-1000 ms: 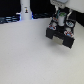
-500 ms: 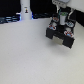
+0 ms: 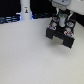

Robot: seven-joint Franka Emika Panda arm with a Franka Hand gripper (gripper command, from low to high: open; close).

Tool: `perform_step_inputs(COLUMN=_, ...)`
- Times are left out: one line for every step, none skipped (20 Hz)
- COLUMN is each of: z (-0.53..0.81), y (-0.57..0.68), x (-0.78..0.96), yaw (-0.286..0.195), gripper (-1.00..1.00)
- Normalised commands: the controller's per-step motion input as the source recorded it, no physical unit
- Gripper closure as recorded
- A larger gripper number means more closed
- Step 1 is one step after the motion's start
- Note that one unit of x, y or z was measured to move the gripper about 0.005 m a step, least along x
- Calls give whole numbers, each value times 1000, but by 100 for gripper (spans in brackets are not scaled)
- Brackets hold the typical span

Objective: Open the kcup holder, insert the kcup into the holder, and close the kcup holder

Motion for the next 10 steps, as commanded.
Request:
perform_step_inputs(z=-188, y=-8, x=27, yaw=2, gripper=100)
perform_step_inputs(z=-197, y=-8, x=25, yaw=1, gripper=100)
perform_step_inputs(z=-204, y=-8, x=27, yaw=1, gripper=100)
perform_step_inputs(z=-214, y=-15, x=28, yaw=1, gripper=100)
perform_step_inputs(z=-222, y=-18, x=29, yaw=0, gripper=100)
perform_step_inputs(z=-229, y=-15, x=21, yaw=9, gripper=100)
perform_step_inputs(z=-248, y=-29, x=49, yaw=-4, gripper=100)
perform_step_inputs(z=0, y=0, x=-20, yaw=0, gripper=100)
perform_step_inputs(z=31, y=0, x=-89, yaw=0, gripper=100)
perform_step_inputs(z=129, y=23, x=-146, yaw=0, gripper=100)
